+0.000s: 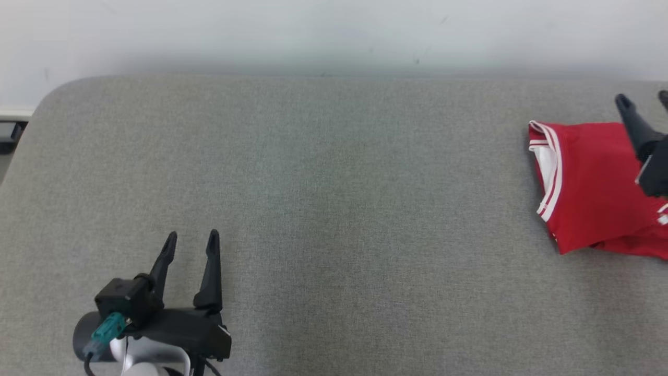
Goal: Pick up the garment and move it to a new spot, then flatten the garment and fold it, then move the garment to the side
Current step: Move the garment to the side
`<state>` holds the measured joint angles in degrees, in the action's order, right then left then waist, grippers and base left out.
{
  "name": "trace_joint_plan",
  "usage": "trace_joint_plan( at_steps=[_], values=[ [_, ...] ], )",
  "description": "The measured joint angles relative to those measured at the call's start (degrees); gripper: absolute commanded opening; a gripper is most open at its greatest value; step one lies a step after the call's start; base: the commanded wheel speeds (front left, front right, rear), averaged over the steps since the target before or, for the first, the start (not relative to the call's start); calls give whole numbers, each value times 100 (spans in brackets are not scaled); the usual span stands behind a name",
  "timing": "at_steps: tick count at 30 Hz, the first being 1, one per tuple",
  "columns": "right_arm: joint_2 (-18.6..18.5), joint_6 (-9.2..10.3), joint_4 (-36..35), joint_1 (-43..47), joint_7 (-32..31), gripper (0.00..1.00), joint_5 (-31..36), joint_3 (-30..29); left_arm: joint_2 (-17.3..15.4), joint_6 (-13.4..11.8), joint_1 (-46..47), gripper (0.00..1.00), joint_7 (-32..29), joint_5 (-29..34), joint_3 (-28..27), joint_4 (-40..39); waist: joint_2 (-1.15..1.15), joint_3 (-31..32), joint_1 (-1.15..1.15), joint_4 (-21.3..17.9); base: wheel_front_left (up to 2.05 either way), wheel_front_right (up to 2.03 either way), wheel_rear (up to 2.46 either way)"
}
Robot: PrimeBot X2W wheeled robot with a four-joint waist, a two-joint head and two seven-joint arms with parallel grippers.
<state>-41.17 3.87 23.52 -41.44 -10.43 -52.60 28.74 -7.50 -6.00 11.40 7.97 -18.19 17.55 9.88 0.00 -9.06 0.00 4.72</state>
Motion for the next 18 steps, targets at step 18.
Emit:
trace_joint_plan(
  at_steps=[18],
  values=[
    [684, 324, -837, 1656, 2129, 100, 445, -305, -68, -56, -665, 100, 202, -1, -369, -133, 0, 608, -1, -322, 0, 0, 0]
  ],
)
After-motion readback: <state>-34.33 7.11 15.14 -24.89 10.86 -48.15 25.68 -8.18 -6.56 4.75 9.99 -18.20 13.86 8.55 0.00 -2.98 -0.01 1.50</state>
